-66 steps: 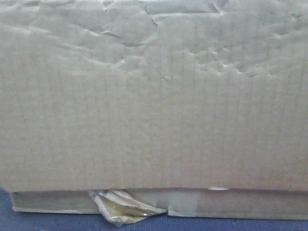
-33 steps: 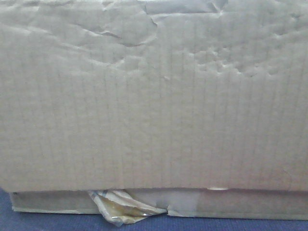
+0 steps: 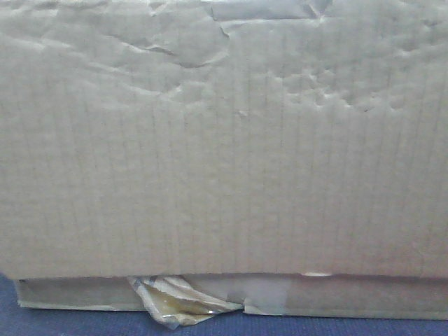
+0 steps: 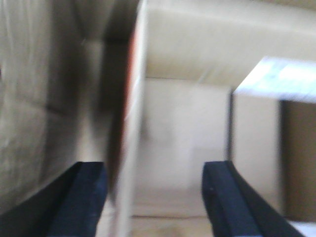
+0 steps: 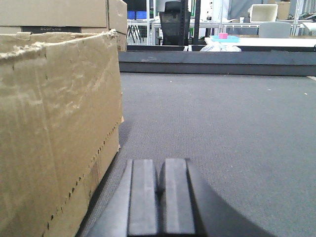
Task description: Stack two boxes on right shelf middle
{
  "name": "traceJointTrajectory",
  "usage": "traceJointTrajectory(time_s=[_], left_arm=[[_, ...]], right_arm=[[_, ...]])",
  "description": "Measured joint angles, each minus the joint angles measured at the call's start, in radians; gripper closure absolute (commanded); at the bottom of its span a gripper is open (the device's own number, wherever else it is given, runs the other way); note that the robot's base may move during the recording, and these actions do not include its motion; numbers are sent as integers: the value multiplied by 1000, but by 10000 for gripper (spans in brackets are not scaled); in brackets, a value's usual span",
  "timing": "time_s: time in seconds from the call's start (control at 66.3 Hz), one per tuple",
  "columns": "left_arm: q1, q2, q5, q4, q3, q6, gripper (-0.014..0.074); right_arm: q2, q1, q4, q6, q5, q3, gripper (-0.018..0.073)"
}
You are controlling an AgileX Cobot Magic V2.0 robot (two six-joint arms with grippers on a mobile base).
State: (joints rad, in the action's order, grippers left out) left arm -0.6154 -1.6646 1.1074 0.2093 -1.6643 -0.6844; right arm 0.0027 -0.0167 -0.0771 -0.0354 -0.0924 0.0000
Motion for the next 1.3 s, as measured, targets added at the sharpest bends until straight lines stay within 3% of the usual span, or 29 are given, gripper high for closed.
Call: traceJointTrajectory(time_s=[0.151, 0.332, 0.422, 0.588, 0.754, 0.935, 1.297], left_arm=[[0, 0, 55, 2, -125, 34, 235], [3, 14, 95, 99, -232, 80, 235], [30, 27, 100, 112, -234, 90, 236], [106, 52, 109, 90, -149, 121, 237], [165, 73, 118, 8, -13, 132, 237], [154, 75, 118, -37, 79, 135, 237], [109, 80, 117, -41, 181, 135, 237]], right_arm=[[0, 0, 0, 0, 0, 0, 722], [0, 0, 0, 0, 0, 0, 722], [0, 0, 0, 0, 0, 0, 722], [0, 0, 0, 0, 0, 0, 722], [0, 0, 0, 0, 0, 0, 722], [0, 0, 0, 0, 0, 0, 722], [0, 0, 0, 0, 0, 0, 722]])
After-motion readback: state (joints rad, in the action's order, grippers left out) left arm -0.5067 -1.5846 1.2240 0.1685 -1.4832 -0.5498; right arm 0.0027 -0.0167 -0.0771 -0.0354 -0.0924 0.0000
